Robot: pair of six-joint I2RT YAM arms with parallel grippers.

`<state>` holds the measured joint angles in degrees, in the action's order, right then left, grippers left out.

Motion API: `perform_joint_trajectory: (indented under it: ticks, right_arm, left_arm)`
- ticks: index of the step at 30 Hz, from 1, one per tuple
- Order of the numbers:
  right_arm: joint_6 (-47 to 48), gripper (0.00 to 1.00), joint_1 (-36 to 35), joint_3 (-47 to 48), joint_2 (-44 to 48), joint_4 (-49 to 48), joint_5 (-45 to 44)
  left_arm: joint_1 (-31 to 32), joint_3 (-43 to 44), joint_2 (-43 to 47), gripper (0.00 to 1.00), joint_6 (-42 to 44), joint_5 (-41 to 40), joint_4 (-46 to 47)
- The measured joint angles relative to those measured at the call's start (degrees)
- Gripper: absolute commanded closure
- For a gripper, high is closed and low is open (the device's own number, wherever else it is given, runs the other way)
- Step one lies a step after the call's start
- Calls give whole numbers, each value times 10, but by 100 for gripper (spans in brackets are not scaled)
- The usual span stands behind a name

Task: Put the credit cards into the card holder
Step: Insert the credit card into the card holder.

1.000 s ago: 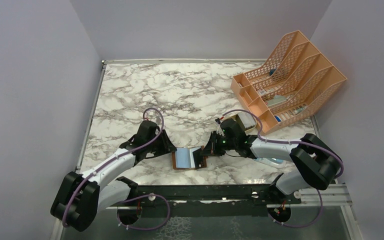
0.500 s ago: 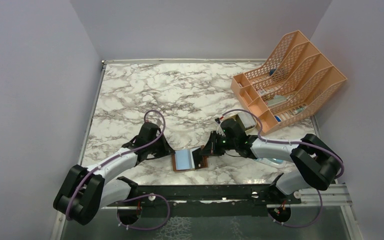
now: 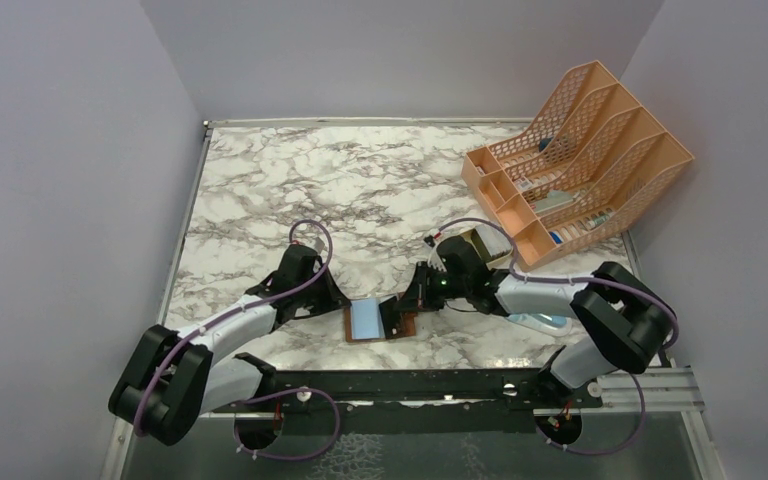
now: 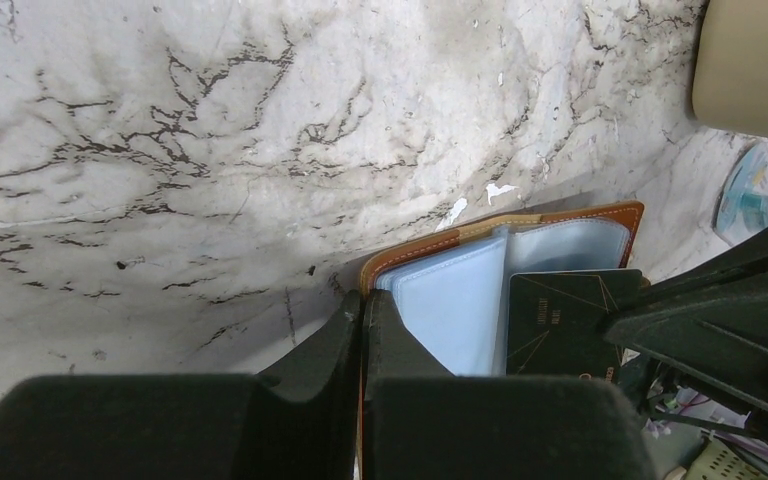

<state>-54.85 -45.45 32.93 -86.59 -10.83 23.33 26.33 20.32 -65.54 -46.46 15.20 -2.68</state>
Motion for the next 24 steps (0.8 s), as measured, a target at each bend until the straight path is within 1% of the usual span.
perform_joint_trajectory:
  ticks: [17,24]
  right_arm:
    - [-4,99,-2,8,-42,-40,20]
    - [5,99,-2,8,-45,-47,21]
  left_arm:
    - [0,-1,-6,100,6,2,10]
    - [0,-2,-6,100,6,3,10]
